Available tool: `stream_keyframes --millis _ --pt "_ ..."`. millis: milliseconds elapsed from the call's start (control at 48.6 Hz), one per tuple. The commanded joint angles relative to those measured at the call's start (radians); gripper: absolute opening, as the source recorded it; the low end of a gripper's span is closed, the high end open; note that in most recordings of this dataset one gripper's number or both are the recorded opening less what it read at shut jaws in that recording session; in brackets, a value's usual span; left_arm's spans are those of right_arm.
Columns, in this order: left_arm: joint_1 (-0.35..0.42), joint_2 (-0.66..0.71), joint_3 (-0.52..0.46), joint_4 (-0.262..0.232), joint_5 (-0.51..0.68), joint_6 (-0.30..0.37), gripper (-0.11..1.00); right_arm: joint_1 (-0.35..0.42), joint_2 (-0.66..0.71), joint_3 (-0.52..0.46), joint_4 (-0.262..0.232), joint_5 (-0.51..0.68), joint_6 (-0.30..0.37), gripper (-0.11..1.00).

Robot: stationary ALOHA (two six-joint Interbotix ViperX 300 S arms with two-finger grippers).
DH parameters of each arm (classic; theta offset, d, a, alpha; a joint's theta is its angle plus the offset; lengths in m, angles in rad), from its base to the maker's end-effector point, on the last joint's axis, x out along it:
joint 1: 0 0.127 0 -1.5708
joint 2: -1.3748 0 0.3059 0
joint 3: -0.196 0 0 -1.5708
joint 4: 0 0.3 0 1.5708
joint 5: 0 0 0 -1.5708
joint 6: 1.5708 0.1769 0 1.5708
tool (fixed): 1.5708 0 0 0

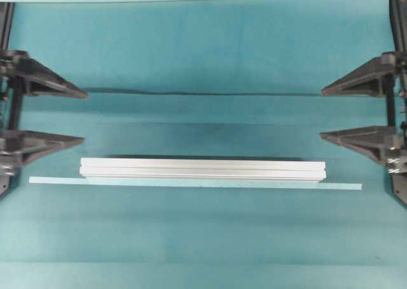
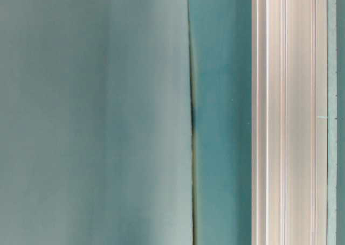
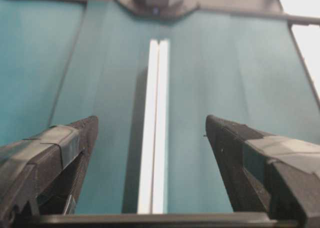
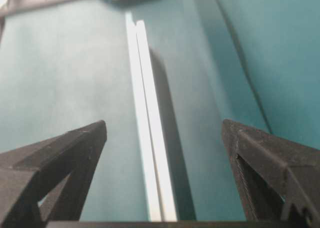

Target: Lift the metal rail with both hands.

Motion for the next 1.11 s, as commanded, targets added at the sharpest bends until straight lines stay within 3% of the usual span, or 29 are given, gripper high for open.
stream_keyframes --millis 0,1090 --pt "0.002 -0.014 -0.012 0.002 -0.003 0.002 0.97 -0.006 -0.012 -0.006 -0.002 -0.021 0.008 0.96" --pt "0.002 -0.097 -0.008 0.002 -0.003 -0.011 0.97 -0.034 -0.071 0.023 -0.002 -0.081 0.009 0.96"
